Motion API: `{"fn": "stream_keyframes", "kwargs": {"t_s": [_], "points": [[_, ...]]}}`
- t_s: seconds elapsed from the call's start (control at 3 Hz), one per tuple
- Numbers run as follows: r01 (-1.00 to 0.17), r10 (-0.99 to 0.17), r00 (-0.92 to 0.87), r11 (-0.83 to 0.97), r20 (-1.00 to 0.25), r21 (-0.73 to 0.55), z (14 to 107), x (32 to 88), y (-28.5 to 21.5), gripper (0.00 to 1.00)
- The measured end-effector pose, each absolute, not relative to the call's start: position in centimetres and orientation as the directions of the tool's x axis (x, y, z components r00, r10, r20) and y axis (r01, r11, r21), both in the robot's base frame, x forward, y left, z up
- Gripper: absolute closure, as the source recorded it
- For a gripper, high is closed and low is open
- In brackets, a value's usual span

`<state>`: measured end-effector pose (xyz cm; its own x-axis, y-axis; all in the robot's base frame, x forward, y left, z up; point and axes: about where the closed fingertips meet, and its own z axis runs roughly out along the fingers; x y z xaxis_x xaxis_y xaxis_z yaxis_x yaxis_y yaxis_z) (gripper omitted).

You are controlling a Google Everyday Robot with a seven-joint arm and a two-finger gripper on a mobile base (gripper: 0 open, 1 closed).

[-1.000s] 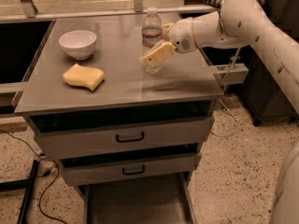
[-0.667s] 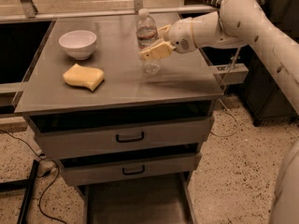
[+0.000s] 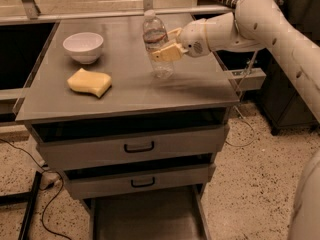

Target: Place water bottle into bottom drawer

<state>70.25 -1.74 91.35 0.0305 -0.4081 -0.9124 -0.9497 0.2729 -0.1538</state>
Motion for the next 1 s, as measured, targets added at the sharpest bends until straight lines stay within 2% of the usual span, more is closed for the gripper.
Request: {"fn": "stream_keyframes", "kwargs": {"t_s": [0.33, 1.0], "points": [[-0.950, -0.408, 0.031, 0.273, -0.912, -0.154, 91.3, 70.2, -1.7, 1.00], [-0.957, -0.398, 0.065, 0.235, -0.915, -0.170, 92.7, 68.6, -1.2, 1.00]]}}
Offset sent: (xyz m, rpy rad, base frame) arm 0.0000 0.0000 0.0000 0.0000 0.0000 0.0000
